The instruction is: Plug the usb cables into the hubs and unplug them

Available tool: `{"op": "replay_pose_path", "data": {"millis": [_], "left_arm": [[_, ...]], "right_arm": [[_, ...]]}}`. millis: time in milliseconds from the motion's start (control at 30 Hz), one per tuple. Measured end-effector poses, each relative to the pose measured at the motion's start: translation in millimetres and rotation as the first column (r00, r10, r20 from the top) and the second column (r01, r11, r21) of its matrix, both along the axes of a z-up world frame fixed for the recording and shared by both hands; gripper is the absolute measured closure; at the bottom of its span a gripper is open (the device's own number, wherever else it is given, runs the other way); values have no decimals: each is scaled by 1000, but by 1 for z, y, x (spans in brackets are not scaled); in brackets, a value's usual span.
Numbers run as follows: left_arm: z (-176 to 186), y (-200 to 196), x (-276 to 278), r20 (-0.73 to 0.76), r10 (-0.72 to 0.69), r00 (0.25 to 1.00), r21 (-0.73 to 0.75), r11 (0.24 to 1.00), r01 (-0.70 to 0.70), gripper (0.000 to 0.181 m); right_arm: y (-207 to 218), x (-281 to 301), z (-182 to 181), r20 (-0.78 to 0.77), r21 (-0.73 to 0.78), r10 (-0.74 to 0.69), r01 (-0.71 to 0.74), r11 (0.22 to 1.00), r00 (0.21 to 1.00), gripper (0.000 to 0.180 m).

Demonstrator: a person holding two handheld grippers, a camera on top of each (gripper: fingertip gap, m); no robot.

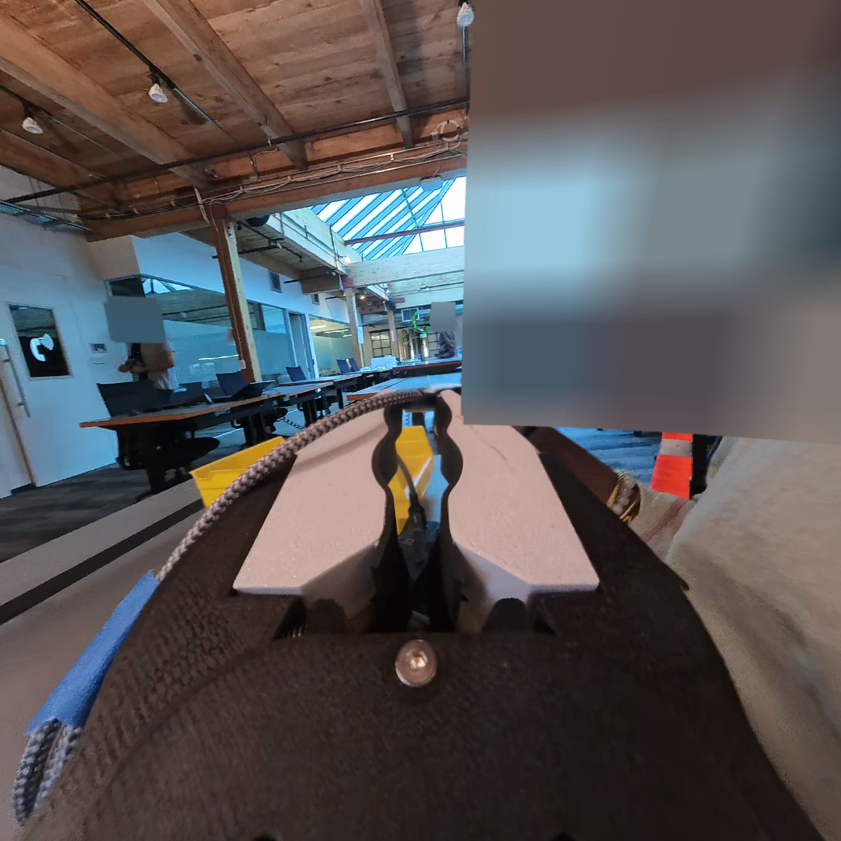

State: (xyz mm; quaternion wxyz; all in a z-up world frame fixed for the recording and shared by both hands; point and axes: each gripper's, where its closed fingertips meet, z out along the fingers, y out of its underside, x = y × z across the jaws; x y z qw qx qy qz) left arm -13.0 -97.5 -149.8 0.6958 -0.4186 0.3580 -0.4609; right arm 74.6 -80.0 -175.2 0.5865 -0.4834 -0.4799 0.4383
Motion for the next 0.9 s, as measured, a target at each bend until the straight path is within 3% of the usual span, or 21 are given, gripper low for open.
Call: {"op": "replay_pose_path", "data": {"millis": [100,200,333,467,533,700,900], "left_arm": [[-3,3,-4,-32,32,999,17,999,-31,167],[-6,4,-1,-62,52,997,35,998,-50,166],[-12,6,7,-107,53,993,30,998,-50,167],[-15,8,9,-105,43,993,24,999,-41,167],[-22,11,13,-130,19,991,23,1000,-16,167],[-35,30,20,-244,61,968,77,996,-43,167],[-19,39,19,-190,-18,982,134,990,44,166]], "right_arm": [[30,64,-57,295,13,-258,266,964,920,134],[34,92,-97,436,-125,-241,323,938,867,122],[44,77,-128,517,-156,-183,302,940,837,109],[58,54,-150,566,-215,-124,292,932,815,113],[60,46,-151,584,-189,-128,287,939,802,124],[59,43,-138,537,-101,-168,261,960,827,123],[53,43,-123,509,-29,-188,236,971,840,125]]}}
